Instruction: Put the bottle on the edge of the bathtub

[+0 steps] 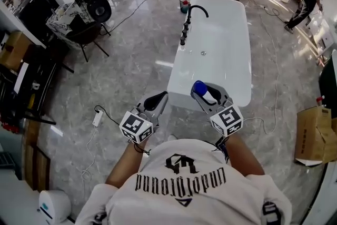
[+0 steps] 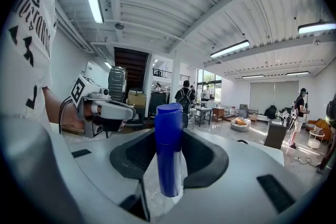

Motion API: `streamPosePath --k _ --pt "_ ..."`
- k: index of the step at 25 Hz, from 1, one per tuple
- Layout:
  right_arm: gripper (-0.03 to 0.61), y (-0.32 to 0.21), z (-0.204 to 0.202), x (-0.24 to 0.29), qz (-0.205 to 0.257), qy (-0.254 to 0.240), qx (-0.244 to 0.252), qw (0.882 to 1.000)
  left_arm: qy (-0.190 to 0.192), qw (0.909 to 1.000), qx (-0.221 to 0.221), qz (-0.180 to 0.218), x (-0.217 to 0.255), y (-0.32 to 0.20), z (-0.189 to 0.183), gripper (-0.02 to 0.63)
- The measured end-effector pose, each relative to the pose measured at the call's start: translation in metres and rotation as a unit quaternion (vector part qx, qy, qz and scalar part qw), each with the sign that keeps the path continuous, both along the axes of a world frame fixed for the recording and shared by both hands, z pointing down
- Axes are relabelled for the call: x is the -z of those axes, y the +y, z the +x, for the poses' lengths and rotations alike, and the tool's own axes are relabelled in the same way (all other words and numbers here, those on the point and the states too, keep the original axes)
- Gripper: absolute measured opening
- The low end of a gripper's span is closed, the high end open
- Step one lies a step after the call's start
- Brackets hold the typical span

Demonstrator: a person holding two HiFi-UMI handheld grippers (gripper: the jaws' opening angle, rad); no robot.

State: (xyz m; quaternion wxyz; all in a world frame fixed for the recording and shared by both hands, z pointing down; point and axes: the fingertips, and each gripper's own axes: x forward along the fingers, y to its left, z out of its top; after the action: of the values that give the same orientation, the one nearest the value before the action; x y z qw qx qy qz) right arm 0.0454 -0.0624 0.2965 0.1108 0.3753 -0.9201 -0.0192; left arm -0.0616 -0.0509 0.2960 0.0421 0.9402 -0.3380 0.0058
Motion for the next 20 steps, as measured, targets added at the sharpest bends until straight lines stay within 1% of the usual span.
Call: streamPosePath --k 4,6,10,13,20 --pt "0.155 -0.011 -0.020 -0.002 -0.006 -0.009 0.000 1.000 0.009 0.9999 0.002 -0.008 -0.003 -0.013 -0.025 0.015" --pt "0.155 -0.015 -0.025 -0.007 -0.010 -0.007 0.002 1.000 0.013 0.9999 0.005 -0.010 -0.005 -0.017 -0.032 0.015" --pt "0.155 -0.027 -0.032 -0.015 -0.016 -0.003 0.002 1.000 0.008 0.9998 0.010 -0.018 -0.015 -0.029 -0.041 0.015" --pt "0.155 -0.037 -0.034 -0.025 -0.024 -0.004 0.005 1.000 0.003 0.9995 0.014 -0.028 -0.025 -0.036 -0.043 0.015" --pt "0.155 -0.074 -0.029 -0.031 -0.025 -0.001 0.021 0.999 -0.005 0.9991 0.028 -0.031 -0.029 -0.064 -0.037 0.015"
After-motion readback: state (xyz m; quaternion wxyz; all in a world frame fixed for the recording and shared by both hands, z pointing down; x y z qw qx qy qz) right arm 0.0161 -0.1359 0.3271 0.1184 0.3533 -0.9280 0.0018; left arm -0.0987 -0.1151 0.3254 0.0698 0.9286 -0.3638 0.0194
